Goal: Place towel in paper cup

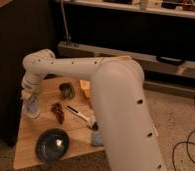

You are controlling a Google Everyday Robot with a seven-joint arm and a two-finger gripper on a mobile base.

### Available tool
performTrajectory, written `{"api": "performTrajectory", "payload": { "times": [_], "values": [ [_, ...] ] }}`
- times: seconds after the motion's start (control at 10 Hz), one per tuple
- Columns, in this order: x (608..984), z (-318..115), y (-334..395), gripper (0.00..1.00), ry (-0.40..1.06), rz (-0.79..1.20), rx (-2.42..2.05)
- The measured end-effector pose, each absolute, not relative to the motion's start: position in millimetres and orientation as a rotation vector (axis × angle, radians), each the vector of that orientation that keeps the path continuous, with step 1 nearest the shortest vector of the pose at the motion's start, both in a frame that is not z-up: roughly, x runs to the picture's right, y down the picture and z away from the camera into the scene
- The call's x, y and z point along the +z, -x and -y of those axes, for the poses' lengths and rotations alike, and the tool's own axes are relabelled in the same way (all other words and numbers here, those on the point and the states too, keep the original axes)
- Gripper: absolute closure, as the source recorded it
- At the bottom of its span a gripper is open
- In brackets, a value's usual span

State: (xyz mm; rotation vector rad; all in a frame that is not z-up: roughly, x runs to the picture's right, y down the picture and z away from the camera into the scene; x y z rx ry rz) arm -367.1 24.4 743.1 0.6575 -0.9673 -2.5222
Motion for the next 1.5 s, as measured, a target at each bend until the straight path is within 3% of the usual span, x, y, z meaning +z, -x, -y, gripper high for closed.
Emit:
{"api": "performTrajectory", "payload": {
  "times": [0.2, 0.3, 0.9, 1.1, 1.5],
  "values": [
    [743, -38, 374, 0.97, -0.660, 0.998, -2.540],
    [743, -43, 378, 0.91, -0.660, 1.011, -2.547],
    [762, -60, 384, 0.27, -0.616, 1.046, -2.549],
    [762, -61, 388, 0.20, -0.621, 1.043, -2.555],
    [772, -64, 387, 0.20, -0.590, 1.044, -2.546]
  ]
}}
